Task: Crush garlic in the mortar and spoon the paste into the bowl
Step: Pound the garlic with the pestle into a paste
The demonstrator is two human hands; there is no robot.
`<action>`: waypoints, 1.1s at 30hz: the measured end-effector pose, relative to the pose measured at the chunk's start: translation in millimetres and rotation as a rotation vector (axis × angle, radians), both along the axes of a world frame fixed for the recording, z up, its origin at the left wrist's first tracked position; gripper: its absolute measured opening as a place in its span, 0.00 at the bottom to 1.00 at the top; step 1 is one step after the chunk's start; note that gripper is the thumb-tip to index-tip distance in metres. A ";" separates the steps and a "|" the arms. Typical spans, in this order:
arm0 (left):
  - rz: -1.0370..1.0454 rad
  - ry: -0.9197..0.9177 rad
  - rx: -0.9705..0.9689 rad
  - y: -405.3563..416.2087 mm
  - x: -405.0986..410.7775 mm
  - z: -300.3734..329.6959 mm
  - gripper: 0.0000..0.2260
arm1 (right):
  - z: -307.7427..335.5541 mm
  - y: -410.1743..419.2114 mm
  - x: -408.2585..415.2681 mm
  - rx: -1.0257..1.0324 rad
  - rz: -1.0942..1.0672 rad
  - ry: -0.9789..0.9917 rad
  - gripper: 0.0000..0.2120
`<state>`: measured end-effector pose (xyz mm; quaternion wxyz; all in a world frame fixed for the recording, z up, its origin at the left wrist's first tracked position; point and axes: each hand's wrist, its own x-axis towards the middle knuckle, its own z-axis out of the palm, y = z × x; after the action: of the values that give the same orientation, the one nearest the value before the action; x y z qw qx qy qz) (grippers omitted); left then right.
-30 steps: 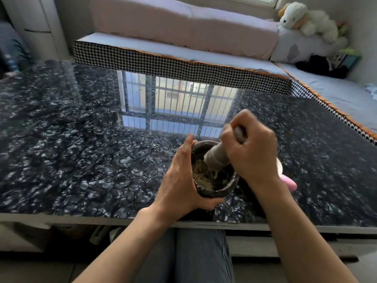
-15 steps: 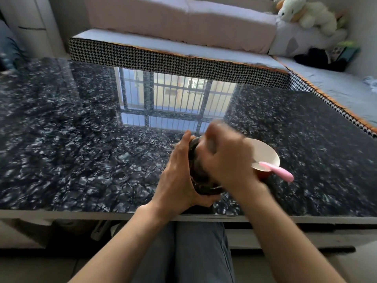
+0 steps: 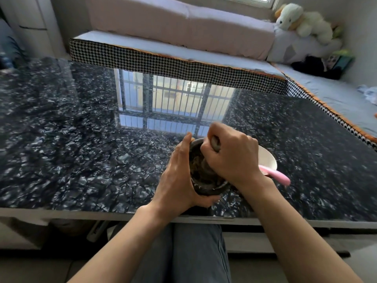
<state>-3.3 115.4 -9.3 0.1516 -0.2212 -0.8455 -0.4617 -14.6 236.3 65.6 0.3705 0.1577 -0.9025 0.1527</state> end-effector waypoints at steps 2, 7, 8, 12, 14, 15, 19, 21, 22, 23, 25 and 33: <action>0.015 -0.010 0.002 -0.1 -0.5 0.5 0.58 | 15.8 4.5 1.7 -0.063 -0.044 0.095 0.06; -0.017 0.018 -0.013 0.6 -1.2 3.4 0.56 | -1.3 -2.5 3.9 0.054 -0.008 -0.010 0.08; -0.016 0.024 -0.017 0.8 -1.3 3.1 0.56 | -6.9 -2.1 2.0 0.075 0.005 -0.031 0.08; -0.004 0.021 -0.013 0.4 -1.4 2.0 0.56 | 13.3 5.2 1.3 -0.097 0.018 0.033 0.06; 0.008 -0.001 0.003 -0.4 -1.5 1.9 0.57 | 21.2 5.6 1.5 -0.218 0.032 0.038 0.04; 0.009 -0.006 0.009 -0.8 -1.5 1.8 0.57 | 19.5 2.6 2.3 -0.203 0.039 0.021 0.04; -0.010 0.034 -0.025 -0.9 1.6 1.2 0.54 | -8.1 -7.7 3.6 -0.037 0.064 -0.101 0.06; -0.003 0.042 -0.028 0.3 2.8 1.5 0.54 | -3.0 -2.6 1.9 -0.023 0.059 -0.066 0.08; 0.001 0.040 -0.022 0.7 2.6 1.9 0.54 | 5.3 0.7 2.1 -0.034 0.052 -0.020 0.08; 0.005 0.027 -0.012 0.8 2.4 2.1 0.54 | 14.0 3.6 2.6 -0.068 0.047 0.023 0.08; 0.012 0.000 0.003 0.8 2.5 3.6 0.55 | 22.7 6.9 3.9 -0.137 0.056 0.051 0.07; 0.002 0.022 -0.077 4.0 0.1 5.8 0.57 | 9.0 9.5 2.4 0.069 0.053 0.011 0.08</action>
<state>-3.2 119.4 -3.6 0.1527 -0.2313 -0.8612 -0.4261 -12.2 245.8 74.5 0.3658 0.1952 -0.9006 0.1302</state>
